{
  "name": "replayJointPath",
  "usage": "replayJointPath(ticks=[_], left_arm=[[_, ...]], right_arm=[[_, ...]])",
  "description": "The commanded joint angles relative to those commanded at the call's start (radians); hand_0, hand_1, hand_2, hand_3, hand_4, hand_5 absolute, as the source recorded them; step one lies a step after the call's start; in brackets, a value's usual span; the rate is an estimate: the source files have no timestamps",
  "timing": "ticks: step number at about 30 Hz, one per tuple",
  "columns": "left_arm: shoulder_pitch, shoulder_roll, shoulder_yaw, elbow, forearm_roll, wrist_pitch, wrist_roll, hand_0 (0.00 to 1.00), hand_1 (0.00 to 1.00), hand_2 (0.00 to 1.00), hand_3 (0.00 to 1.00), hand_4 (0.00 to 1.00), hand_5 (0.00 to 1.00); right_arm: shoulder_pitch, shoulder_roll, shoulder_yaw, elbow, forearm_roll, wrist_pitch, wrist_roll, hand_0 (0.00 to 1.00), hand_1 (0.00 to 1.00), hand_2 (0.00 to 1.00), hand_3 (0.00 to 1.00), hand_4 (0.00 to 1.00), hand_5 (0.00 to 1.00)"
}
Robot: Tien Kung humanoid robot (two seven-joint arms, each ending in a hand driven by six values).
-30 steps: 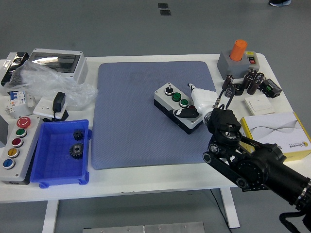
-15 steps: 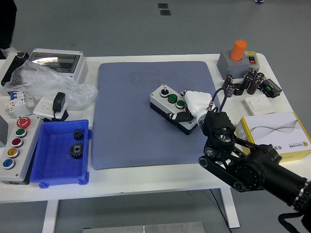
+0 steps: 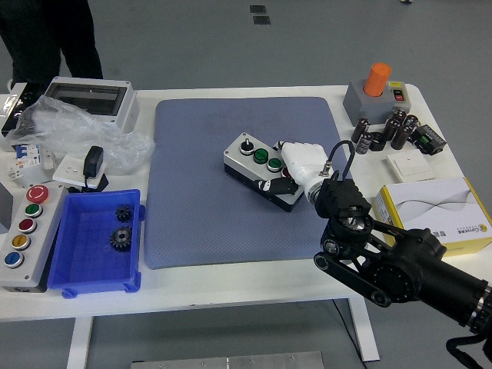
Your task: Pick up the button,place it on the desk,press the button,press the button
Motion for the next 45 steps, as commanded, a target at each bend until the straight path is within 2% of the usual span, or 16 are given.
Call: replayJointPath(ticks=[2,3,14,20,21,25,27,31,32,33,38,39,45], left_arm=[[-0.001,0.0,0.0,0.0,0.0,0.0,0.0,0.667,0.691,0.697,0.82,0.871,0.451],[-0.001,0.0,0.0,0.0,0.0,0.0,0.0,0.664,0.692,0.697,0.821,0.871,0.454],[-0.006,0.002,0.003,0.001,-0.002,0.0,0.0,0.662,0.692,0.697,0.821,0.869,0.452],[-0.006,0.002,0.01,0.002,-0.008,-0.001,0.001,0.66,0.692,0.697,0.82,0.87,0.453],[-0.006,0.002,0.011,0.002,-0.009,-0.001,0.001,0.66,0.692,0.698,0.82,0.874,0.459],[-0.006,0.003,0.015,0.002,-0.012,-0.001,0.001,0.66,0.692,0.698,0.82,0.874,0.459],[-0.006,0.003,0.016,0.003,-0.012,-0.001,0.0,0.656,0.692,0.698,0.821,0.877,0.462],[-0.007,0.002,0.02,0.003,-0.014,-0.001,0.0,0.656,0.692,0.698,0.821,0.877,0.462],[-0.007,0.002,0.021,0.003,-0.014,-0.001,0.0,0.656,0.692,0.698,0.821,0.877,0.462],[-0.007,0.001,0.021,0.003,-0.015,-0.001,0.0,0.656,0.692,0.698,0.82,0.878,0.464],[-0.008,0.0,0.023,0.003,-0.015,-0.001,0.0,0.656,0.692,0.698,0.82,0.878,0.464],[-0.008,0.0,0.023,0.003,-0.015,-0.001,0.0,0.655,0.692,0.698,0.82,0.879,0.466],[-0.008,0.0,0.024,0.004,-0.015,-0.002,0.0,0.655,0.692,0.698,0.82,0.88,0.466]], right_arm=[[0.019,-0.023,-0.023,0.015,0.017,-0.016,0.033,0.284,0.445,0.434,0.413,0.634,0.173],[0.027,-0.032,-0.032,0.02,0.024,-0.022,0.046,0.292,0.445,0.427,0.388,0.6,0.074],[0.187,-0.178,-0.234,0.076,0.167,-0.124,0.284,0.323,0.455,0.427,0.37,0.561,0.039],[0.259,-0.224,-0.361,0.072,0.206,-0.148,0.413,0.339,0.446,0.421,0.368,0.554,0.037],[0.266,-0.228,-0.378,0.07,0.208,-0.15,0.43,0.373,0.448,0.425,0.366,0.554,0.035],[0.293,-0.233,-0.445,0.058,0.214,-0.155,0.495,0.373,0.448,0.425,0.366,0.554,0.035],[0.299,-0.231,-0.459,0.047,0.214,-0.156,0.514,0.408,0.45,0.43,0.368,0.541,0.036],[0.308,-0.221,-0.468,0.005,0.213,-0.157,0.553,0.408,0.45,0.43,0.368,0.541,0.036],[0.31,-0.218,-0.467,-0.006,0.214,-0.157,0.56,0.408,0.45,0.43,0.368,0.541,0.036],[0.312,-0.215,-0.467,-0.016,0.216,-0.157,0.566,0.474,0.477,0.455,0.373,0.532,0.035],[0.32,-0.202,-0.453,-0.076,0.239,-0.152,0.586,0.474,0.477,0.455,0.373,0.532,0.035],[0.321,-0.199,-0.453,-0.088,0.248,-0.151,0.59,0.521,0.529,0.493,0.378,0.52,0.038],[0.319,-0.182,-0.463,-0.146,0.29,-0.147,0.603,0.529,0.551,0.506,0.38,0.527,0.034]])
